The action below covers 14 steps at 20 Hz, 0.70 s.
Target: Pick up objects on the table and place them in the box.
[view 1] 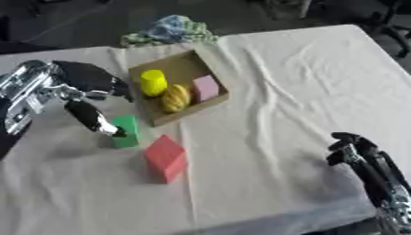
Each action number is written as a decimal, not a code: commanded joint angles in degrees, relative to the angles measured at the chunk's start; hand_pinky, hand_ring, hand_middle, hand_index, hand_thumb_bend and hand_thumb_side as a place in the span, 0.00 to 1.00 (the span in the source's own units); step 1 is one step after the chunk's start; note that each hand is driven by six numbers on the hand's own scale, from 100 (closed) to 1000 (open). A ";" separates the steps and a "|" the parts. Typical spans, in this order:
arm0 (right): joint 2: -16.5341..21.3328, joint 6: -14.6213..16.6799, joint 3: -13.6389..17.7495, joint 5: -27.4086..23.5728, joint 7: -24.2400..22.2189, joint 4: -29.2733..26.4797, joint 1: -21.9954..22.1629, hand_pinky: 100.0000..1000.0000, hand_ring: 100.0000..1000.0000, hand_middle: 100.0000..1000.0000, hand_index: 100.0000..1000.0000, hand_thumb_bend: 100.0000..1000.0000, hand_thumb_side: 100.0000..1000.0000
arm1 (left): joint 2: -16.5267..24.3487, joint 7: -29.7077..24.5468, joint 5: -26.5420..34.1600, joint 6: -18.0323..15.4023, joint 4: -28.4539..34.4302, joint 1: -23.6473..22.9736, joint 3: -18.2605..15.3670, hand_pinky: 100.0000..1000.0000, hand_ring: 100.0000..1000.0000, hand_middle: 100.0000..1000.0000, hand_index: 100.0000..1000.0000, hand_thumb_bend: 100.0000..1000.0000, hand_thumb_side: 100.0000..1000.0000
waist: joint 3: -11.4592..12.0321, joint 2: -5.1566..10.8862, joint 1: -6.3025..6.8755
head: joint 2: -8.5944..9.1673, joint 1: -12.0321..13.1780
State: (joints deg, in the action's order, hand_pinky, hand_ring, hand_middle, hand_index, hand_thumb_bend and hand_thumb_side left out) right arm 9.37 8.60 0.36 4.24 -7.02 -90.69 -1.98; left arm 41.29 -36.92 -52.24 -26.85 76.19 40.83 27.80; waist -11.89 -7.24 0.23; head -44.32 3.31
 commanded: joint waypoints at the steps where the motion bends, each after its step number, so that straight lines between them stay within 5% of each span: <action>1: 1.15 0.22 0.42 0.18 0.07 -0.91 -0.49 0.47 0.46 0.49 0.72 0.00 0.61 | 1.85 -2.90 0.64 -2.88 1.33 0.26 -0.04 0.79 0.78 0.83 0.92 0.45 0.96 | 0.11 1.17 0.72 | 0.20 -0.17; 14: 1.24 0.23 0.35 0.25 -0.02 -0.76 -0.45 0.47 0.46 0.48 0.72 0.00 0.61 | 2.38 -2.50 0.41 -0.11 3.66 -2.89 0.26 0.77 0.75 0.80 0.90 0.40 0.89 | 0.31 1.19 0.66 | 0.20 -0.31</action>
State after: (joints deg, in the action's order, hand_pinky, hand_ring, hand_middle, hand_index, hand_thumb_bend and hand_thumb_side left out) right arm 9.37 8.60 0.37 4.37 -7.02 -90.69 -1.98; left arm 41.98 -37.95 -52.01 -25.83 79.00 37.46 28.42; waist -11.64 -7.24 0.23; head -44.32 3.19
